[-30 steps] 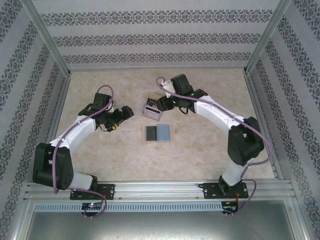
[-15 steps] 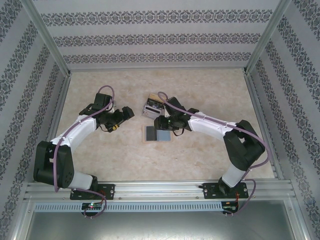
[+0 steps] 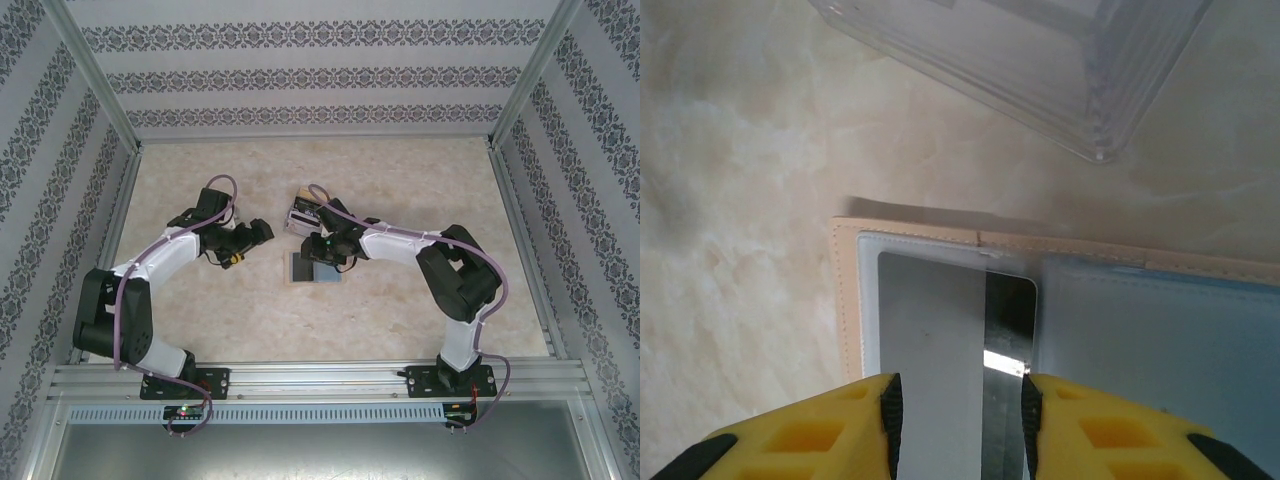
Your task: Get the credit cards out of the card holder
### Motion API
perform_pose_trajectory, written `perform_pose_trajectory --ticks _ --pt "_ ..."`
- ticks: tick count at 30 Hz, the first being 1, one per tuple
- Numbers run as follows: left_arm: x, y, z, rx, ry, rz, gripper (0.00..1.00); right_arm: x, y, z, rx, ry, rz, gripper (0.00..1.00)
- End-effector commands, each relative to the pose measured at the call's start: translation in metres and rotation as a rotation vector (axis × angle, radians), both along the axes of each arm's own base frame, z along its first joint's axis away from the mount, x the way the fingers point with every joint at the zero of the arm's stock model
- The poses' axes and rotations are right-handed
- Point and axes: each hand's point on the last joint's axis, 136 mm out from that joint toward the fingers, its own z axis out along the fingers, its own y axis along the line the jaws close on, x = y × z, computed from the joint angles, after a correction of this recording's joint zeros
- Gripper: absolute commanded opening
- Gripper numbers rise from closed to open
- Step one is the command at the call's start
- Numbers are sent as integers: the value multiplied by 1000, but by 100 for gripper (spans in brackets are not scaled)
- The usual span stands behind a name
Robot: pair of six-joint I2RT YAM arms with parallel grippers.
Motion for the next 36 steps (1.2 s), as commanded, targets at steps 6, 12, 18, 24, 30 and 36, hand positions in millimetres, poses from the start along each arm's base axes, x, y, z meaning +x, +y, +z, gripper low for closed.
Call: perform_pose_trajectory --ticks 6,12,18,24,30,36 --pt "10 -30 3 -42 -13 -79 86 -2 -12 -17 -31 42 -55 39" --pt "8 -55 -6 -47 11 -135 64 -3 -13 -17 -31 39 -56 35" --pt "7 -78 -17 -49 35 -179 40 -1 -16 -13 -35 29 -61 31" --pt "7 -91 -27 -49 51 -203 24 -3 -14 -17 -5 51 -60 25" --pt "8 -98 -39 -51 82 -237 16 -3 -12 -16 18 56 -58 24" --pt "8 -93 -45 -13 95 -235 14 -3 -14 -14 32 58 -59 24"
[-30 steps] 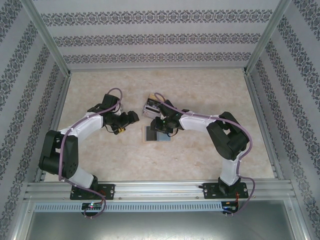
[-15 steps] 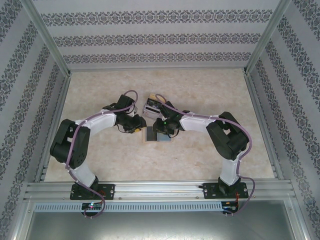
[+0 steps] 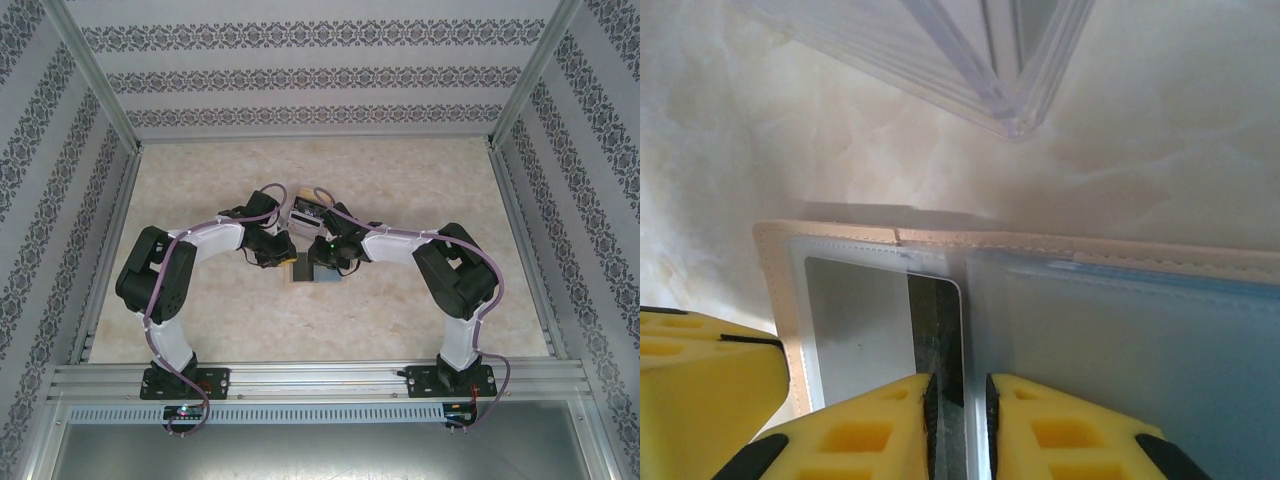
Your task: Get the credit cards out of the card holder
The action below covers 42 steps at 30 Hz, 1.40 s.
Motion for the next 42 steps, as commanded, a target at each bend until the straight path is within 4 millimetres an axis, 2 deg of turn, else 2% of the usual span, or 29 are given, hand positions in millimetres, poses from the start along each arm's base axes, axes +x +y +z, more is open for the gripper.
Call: perform_pose_trajectory --ticks 1,12,30,42 --pt "5 -4 5 16 -32 -35 14 -1 -2 3 32 16 -12 24" --pt "5 -1 -8 47 -2 -40 13 -2 -3 3 75 43 -16 22" --pt "-6 7 -33 104 56 -58 11 -3 5 0 99 72 16 20" --pt "-8 9 -35 107 54 -62 11 0 12 8 163 60 13 13"
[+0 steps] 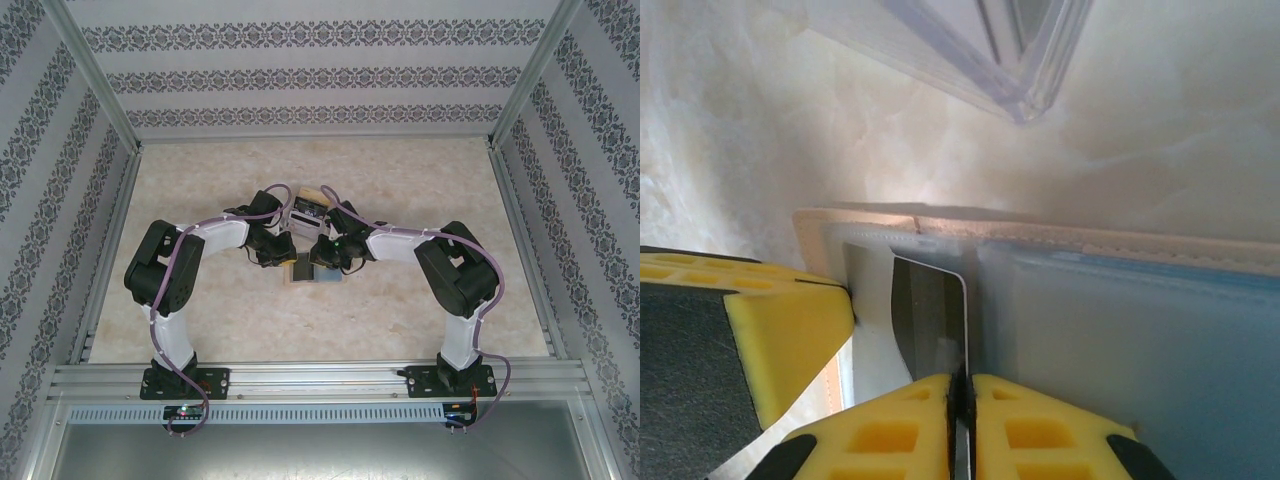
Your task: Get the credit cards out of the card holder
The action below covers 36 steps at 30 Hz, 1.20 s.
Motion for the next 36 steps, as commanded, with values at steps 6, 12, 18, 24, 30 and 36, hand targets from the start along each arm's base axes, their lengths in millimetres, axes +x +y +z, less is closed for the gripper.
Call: perform_pose_trajectory --ticks 6,12,18,24,30,36 --pt "-11 12 -8 95 21 -33 15 4 2 8 48 -32 -17 0" --pt "-7 11 -2 87 2 -31 18 7 -13 11 23 -66 -47 0" --pt "-12 11 -19 102 54 -43 11 -3 8 9 38 -28 1 5" --pt "-16 10 -22 91 58 -46 11 -3 11 7 67 -11 0 23" --pt "-18 11 -23 93 61 -44 10 1 19 17 132 -35 1 19" --pt "-16 12 -20 95 49 -43 11 2 13 13 111 -30 -16 5"
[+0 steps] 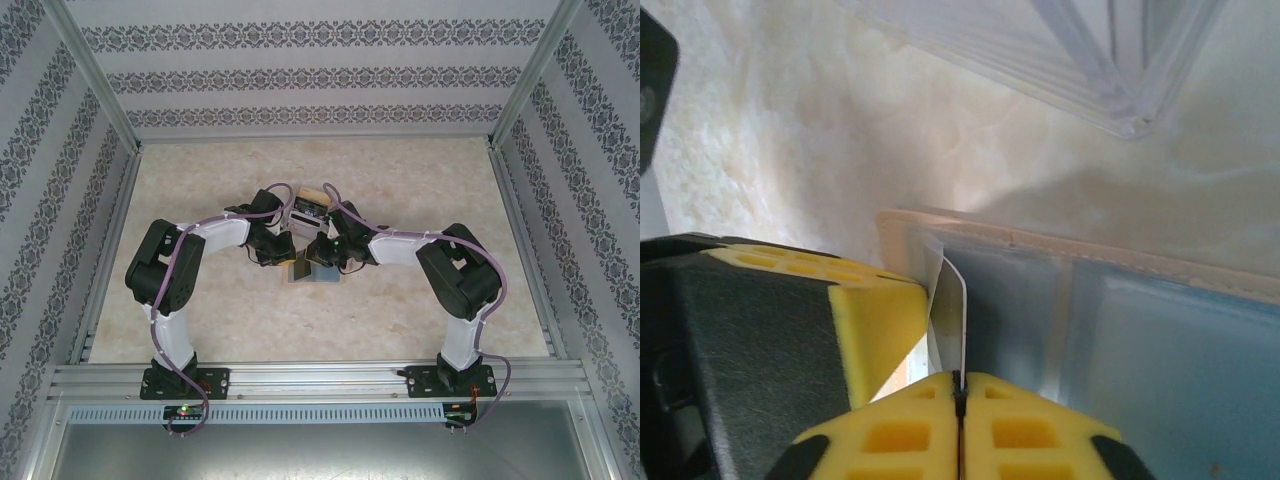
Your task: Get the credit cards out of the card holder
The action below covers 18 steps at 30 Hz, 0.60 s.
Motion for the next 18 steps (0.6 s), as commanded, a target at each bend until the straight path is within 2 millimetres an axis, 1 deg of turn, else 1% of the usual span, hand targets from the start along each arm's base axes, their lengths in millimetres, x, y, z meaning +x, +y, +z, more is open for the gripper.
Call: perform_pose_trajectory --ticks 1,2,7,11,14,18 --pt "-16 9 -18 67 50 -21 11 1 -3 0 -3 -3 -9 2" --pt "-16 10 -17 70 48 -23 11 0 -6 -1 -12 -7 -13 0" --pt "-14 12 -12 85 33 -23 13 3 -31 2 -87 -59 -48 0" --pt "-10 6 -3 44 15 -26 15 5 -48 13 -116 -117 -57 0" --pt "-3 -6 14 -25 -23 -28 18 5 -56 27 -128 -177 -39 0" --pt "8 -13 48 -80 -99 -20 26 8 -62 53 -100 -286 -10 0"
